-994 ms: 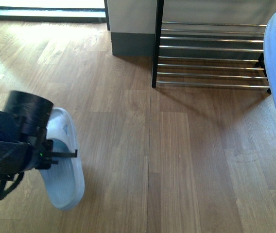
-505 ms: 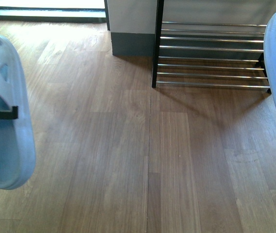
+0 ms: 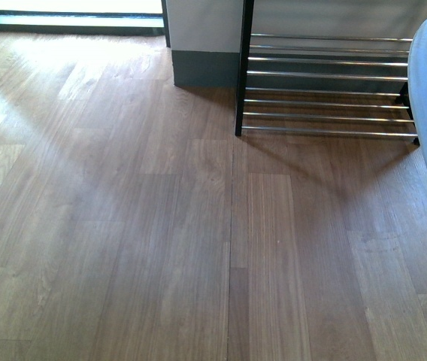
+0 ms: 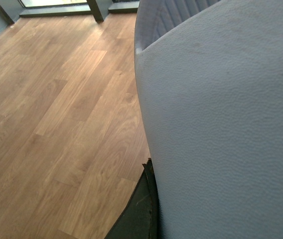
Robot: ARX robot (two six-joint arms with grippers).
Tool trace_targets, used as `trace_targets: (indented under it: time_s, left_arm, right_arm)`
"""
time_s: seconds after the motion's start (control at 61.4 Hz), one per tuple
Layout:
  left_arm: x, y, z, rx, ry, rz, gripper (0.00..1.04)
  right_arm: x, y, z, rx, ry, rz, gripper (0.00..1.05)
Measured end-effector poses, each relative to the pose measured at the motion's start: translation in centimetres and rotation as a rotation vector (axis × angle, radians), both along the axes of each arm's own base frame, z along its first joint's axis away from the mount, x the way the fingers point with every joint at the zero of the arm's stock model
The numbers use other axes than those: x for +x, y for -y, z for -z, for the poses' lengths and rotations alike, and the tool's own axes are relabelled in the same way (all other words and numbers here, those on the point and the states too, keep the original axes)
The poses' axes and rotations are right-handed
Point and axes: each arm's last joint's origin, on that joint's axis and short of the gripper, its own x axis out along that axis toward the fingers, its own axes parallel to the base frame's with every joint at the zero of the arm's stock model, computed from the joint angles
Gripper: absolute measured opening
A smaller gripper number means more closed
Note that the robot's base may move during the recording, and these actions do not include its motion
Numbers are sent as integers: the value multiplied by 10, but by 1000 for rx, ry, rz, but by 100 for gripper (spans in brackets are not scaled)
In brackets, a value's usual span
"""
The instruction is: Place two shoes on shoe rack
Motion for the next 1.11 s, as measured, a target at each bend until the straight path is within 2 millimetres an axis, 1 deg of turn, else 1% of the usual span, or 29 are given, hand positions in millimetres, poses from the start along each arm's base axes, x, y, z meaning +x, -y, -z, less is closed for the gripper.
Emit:
trace_targets:
  time_s: [1.108]
  left_arm:
    - [0, 1, 1, -1, -6, 8, 2]
  right_arm:
    - [0, 0, 0, 0, 0, -2, 2]
